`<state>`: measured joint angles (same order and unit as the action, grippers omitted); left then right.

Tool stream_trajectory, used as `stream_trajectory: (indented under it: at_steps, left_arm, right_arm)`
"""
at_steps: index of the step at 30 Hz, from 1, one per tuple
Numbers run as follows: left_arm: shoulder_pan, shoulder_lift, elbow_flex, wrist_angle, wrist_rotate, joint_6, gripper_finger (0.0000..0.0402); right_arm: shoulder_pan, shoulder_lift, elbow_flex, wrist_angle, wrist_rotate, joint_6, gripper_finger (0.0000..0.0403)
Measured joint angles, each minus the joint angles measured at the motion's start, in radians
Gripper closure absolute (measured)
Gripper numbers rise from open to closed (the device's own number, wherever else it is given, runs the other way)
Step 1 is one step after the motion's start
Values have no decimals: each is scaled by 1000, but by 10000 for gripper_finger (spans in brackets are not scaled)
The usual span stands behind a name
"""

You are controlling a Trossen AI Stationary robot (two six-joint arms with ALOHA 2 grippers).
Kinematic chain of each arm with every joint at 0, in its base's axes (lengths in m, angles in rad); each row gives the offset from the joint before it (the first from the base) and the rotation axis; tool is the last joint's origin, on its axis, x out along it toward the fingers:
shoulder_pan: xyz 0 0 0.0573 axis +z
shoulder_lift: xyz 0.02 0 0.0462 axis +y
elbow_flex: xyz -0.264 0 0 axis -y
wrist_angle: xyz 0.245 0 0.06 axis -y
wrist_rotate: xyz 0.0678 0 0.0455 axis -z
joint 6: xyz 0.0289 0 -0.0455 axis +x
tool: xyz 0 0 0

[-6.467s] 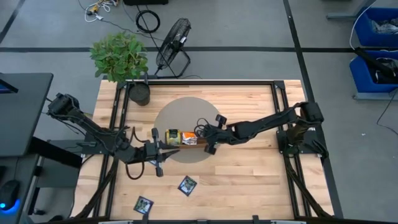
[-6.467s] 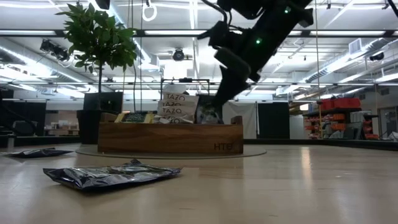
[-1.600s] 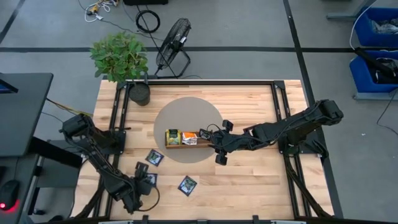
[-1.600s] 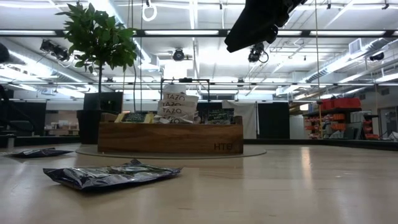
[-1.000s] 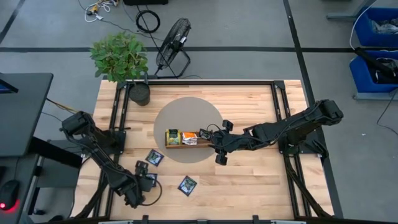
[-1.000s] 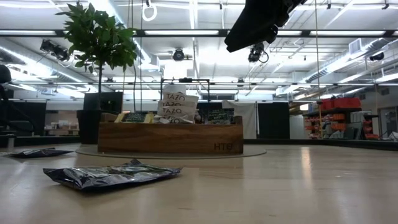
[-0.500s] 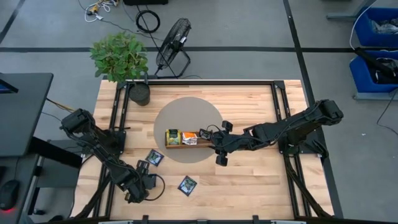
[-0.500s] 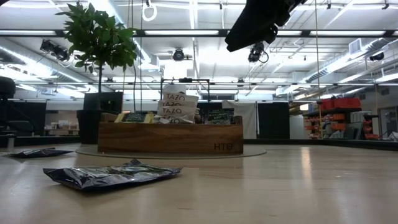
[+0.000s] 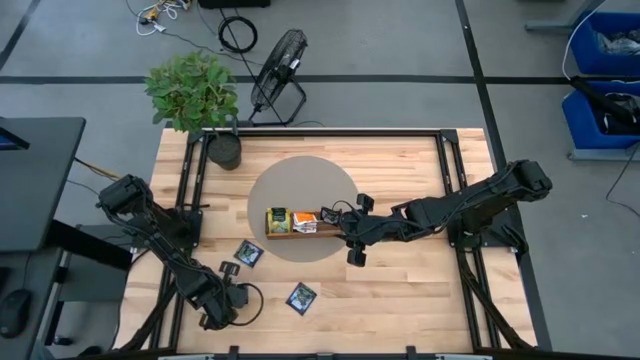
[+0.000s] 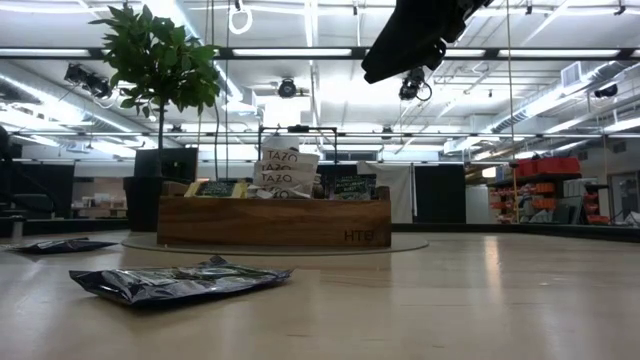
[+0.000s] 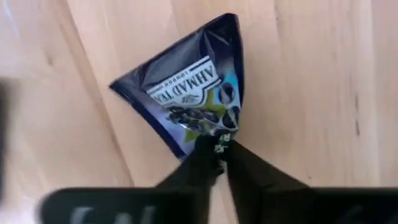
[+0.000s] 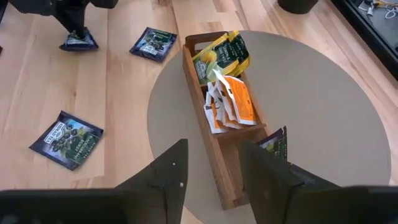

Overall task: Pick & Place Tea
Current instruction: Put the left violet tea bag into the wooden organizer

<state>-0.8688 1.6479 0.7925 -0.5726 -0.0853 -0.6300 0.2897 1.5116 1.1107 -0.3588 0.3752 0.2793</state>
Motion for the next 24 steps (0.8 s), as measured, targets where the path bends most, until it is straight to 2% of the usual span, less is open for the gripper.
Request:
stream_trajectory:
  at_steps: [3,12,18,24]
  left_arm:
    - [0,-12,9,-29,-14,-20,391]
    - [-34,-36,200,-408,-278,-6,398]
    - [-36,-37,279,-470,-366,18,398]
    - [2,-38,333,-507,-610,39,399]
  right_arm:
    - [0,0,0,2,0,0,252]
    - [0,0,0,72,-52,0,252]
    - [0,0,0,104,-81,0,252]
    - [0,0,0,168,-81,14,252]
